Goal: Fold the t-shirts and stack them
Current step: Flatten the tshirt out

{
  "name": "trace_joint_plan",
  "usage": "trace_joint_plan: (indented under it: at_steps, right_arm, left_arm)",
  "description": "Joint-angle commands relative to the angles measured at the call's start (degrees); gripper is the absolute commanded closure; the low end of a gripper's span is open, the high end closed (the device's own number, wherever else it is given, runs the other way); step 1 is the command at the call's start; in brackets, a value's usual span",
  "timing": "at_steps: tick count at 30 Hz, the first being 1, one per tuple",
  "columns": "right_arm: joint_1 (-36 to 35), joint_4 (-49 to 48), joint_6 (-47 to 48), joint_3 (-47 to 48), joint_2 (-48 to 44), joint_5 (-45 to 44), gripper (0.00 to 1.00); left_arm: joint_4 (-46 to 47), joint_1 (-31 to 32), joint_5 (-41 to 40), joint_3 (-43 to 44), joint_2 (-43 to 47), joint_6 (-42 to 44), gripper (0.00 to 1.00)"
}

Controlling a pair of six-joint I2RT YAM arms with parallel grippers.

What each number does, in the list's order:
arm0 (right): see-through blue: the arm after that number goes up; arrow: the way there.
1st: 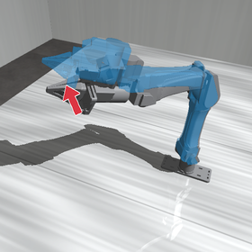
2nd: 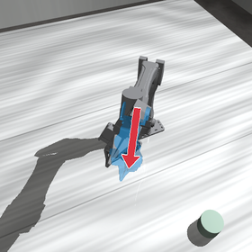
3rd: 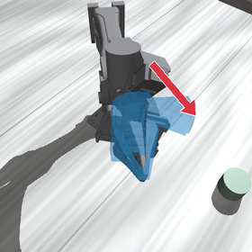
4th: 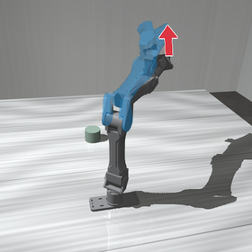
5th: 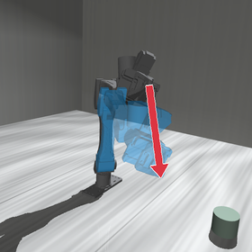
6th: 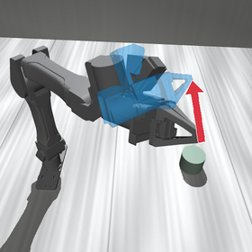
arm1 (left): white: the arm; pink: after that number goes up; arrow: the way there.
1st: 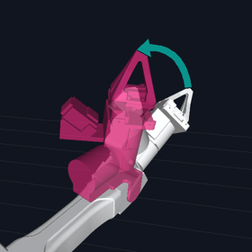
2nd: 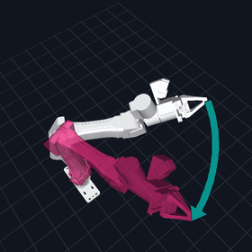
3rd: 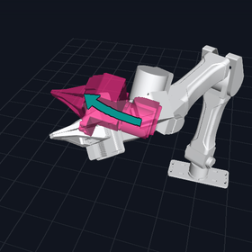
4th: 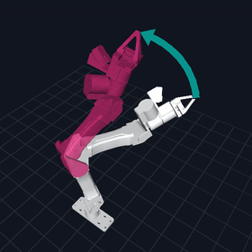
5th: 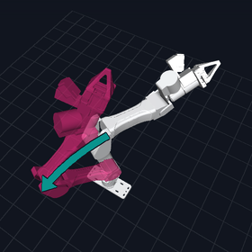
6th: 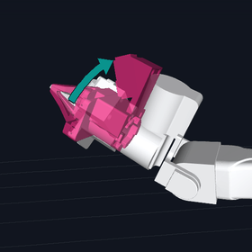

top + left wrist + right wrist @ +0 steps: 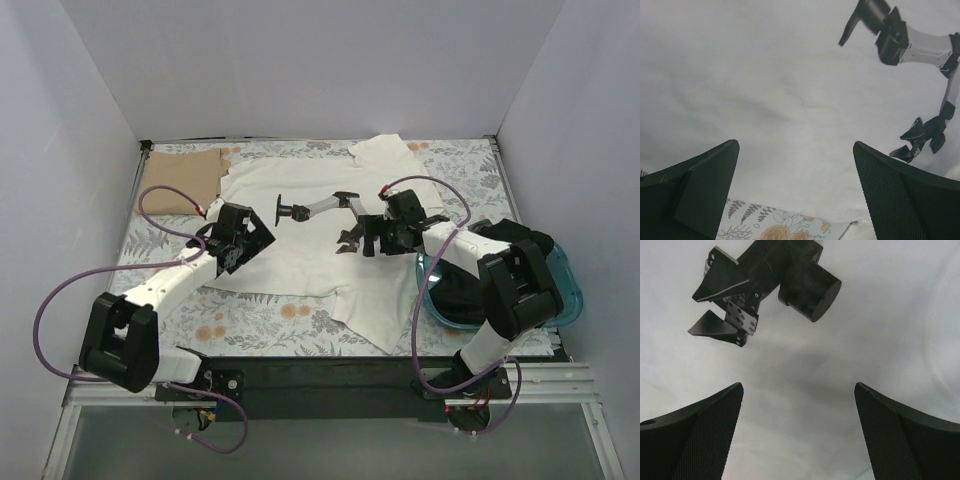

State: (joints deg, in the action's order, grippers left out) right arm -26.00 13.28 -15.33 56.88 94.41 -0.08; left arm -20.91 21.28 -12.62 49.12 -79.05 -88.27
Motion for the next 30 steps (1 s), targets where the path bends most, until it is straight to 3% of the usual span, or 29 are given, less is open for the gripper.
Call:
trace_joint_plan:
  at_steps: [1,8,11,19,26,29,30]
  right_arm:
    - [0.42,-3.87,-3.47,-3.44,-4.58,-1.94,0.02]
    - [0.51,-3.7,-3.92,-5.64,-8.1,-5.1,0.02]
    - [0.34,-3.52,-1.64,-5.73,-9.68,-2.49,0.02]
    - [-9.5,-2.56,5.66,-5.64,-15.39,-1.5,0.02]
    - [-18.9,1.66,4.0,-8.71,-19.08,-5.55,0.02]
    - [-22.59,1.93,3.47,-11.52,-21.02,-5.72,0.02]
    - [-24.17,2.01,3.21,-12.14,-21.37,-5.81,0.02]
  left_arm:
    - [-0.19,0.34,-1.79,-4.46,6.26,-4.89,0.02]
    - [-4.92,0.43,-7.59,-9.22,13.12,-8.49,0.02]
    - [-9.13,0.43,-11.01,-9.48,14.27,-10.77,0.02]
    - [-20.92,-2.2,-18.67,-12.11,15.93,-22.03,0.02]
    - [-20.15,-7.91,-20.42,-18.52,20.77,-24.67,0.02]
    - [-16.1,-10.46,-19.2,-19.33,20.86,-22.48,0.04]
    - [-15.4,-11.42,-19.28,-19.42,20.08,-22.3,0.09]
